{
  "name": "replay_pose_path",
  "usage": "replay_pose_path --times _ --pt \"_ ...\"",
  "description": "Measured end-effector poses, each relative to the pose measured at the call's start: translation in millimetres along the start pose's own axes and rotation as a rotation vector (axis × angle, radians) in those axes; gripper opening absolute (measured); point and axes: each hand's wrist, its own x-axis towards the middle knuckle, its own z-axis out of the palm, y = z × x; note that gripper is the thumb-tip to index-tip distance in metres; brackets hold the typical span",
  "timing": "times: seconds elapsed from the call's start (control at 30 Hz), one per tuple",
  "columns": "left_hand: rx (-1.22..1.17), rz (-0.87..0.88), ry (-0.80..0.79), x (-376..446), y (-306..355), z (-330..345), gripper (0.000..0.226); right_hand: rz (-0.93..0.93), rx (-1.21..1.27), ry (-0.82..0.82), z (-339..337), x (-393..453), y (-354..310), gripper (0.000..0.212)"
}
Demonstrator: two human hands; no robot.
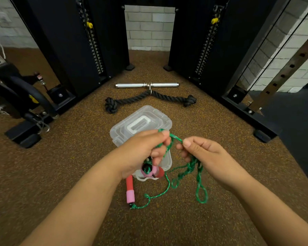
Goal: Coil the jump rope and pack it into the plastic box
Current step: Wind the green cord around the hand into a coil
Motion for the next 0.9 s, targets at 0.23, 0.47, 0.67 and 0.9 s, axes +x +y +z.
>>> replay_pose_path --times 0.23,0.47,0.67,0.9 --pt "-0.3 0.096 0.199 3.7 5.7 -15.2 0.033 0.002 -0.127 -0.127 1.2 -3.2 2.4 0.024" --pt "-0.35 0.118 0.374 2.6 5.6 -28.0 0.031 -0.055 -0.251 -0.059 -10.9 -2.0 4.8 0.018" --pt "-0.263 0.121 0.363 2.5 6.0 -24.1 0.032 -0.001 -0.676 0.103 -4.8 2.2 24.5 0.026" --pt "0.006 0.075 0.197 5.0 0.2 -4.3 0.031 0.058 -0.43 0.148 8.5 4.6 14.2 0.088"
